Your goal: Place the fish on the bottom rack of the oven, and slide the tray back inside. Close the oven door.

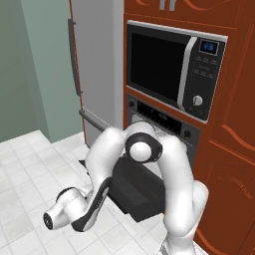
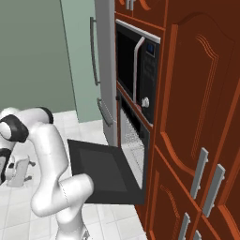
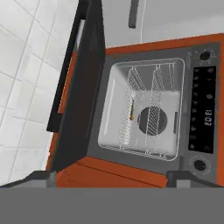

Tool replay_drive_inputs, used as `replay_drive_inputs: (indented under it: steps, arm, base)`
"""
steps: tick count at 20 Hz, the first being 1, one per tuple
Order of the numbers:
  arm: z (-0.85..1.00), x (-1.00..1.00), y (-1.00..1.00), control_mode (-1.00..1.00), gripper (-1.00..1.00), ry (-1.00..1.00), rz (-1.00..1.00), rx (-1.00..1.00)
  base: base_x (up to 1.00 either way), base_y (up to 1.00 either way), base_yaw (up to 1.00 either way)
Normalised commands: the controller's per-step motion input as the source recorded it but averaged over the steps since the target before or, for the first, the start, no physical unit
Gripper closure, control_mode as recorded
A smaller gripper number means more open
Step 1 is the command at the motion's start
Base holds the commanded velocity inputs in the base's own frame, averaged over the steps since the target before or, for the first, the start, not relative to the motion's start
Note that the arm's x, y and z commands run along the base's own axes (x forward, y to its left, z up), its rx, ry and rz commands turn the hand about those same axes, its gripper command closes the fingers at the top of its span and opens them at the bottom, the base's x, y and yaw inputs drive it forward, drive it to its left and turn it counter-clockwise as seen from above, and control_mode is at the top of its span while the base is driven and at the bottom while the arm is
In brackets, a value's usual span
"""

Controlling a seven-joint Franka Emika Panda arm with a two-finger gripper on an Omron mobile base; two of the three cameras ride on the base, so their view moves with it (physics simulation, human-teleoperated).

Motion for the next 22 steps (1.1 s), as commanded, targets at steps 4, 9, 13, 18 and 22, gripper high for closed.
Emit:
replay_drive_inputs:
  steps: [4,9,13,18,22]
  arm:
    - [-0.99,0.74,0.29,-1.0,-1.0,0.27,-0.22,-0.44]
    - [-0.6,0.36,0.47,-1.0,-1.0,0.02,-0.06,-0.2]
    - [-0.26,0.01,0.14,-1.0,-1.0,0.0,-0.02,-0.09]
    - [-0.7,0.0,0.07,-1.0,-1.0,0.07,0.0,-0.15]
    - [-0.81,0.0,-0.1,-1.0,-1.0,0.11,0.0,-0.13]
  base:
    - [0.0,0.0,0.0]
    - [0.0,0.0,0.0]
    - [0.0,0.0,0.0]
    - [0.0,0.0,0.0]
    - [0.0,0.0,0.0]
